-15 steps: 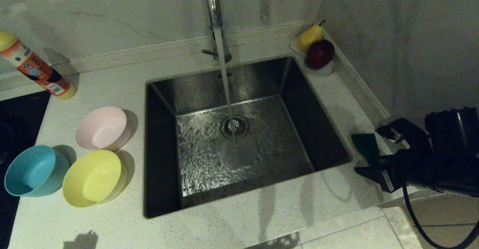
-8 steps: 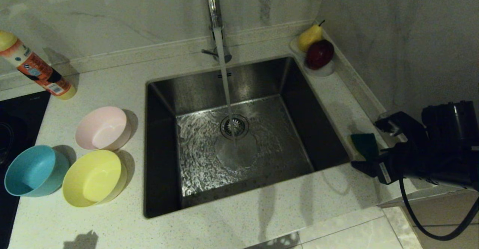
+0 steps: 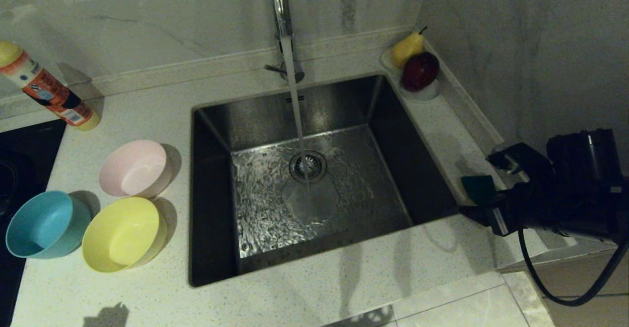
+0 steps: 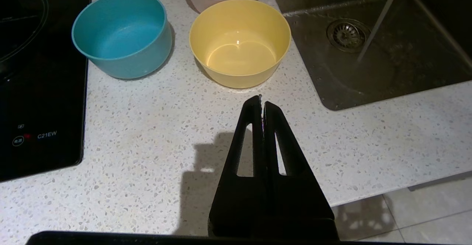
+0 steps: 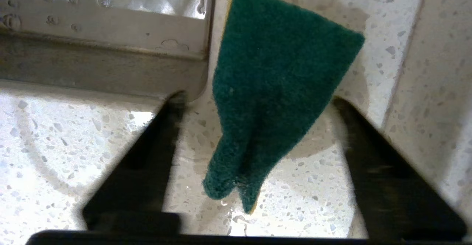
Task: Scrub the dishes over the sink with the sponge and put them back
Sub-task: Pick up a bowl and the sponge
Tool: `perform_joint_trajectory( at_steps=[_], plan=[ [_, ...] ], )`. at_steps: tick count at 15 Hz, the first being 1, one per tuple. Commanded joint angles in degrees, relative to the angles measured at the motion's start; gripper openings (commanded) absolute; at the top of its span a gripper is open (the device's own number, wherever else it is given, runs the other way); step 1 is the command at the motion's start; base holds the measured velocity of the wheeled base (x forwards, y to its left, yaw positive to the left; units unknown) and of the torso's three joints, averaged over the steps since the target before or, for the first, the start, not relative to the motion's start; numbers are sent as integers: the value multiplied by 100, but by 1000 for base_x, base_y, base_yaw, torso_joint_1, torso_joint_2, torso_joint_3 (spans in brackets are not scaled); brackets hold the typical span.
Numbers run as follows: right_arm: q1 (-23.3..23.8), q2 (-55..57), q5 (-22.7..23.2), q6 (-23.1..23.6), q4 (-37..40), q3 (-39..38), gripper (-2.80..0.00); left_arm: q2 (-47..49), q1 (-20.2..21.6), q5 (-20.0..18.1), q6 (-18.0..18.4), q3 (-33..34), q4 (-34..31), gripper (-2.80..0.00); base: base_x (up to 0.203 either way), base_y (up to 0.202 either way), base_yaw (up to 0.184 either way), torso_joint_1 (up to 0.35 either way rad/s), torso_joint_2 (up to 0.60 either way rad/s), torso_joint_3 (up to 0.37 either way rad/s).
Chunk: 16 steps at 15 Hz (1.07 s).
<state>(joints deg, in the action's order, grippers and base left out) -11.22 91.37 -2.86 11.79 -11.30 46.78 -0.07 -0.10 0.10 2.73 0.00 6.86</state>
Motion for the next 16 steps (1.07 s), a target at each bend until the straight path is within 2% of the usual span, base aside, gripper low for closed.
perform_joint_trajectory(
  at_steps=[1, 16],
  plan=[
    [-3, 24, 5, 7, 5, -2, -280, -1, 1, -2, 1, 229, 8, -280, 0, 0, 0, 0, 0, 0],
    [-12, -119, -118, 25, 31, 16, -280, -1, -8, -2, 8, 229, 8, -280, 0, 0, 0, 0, 0, 0]
  ],
)
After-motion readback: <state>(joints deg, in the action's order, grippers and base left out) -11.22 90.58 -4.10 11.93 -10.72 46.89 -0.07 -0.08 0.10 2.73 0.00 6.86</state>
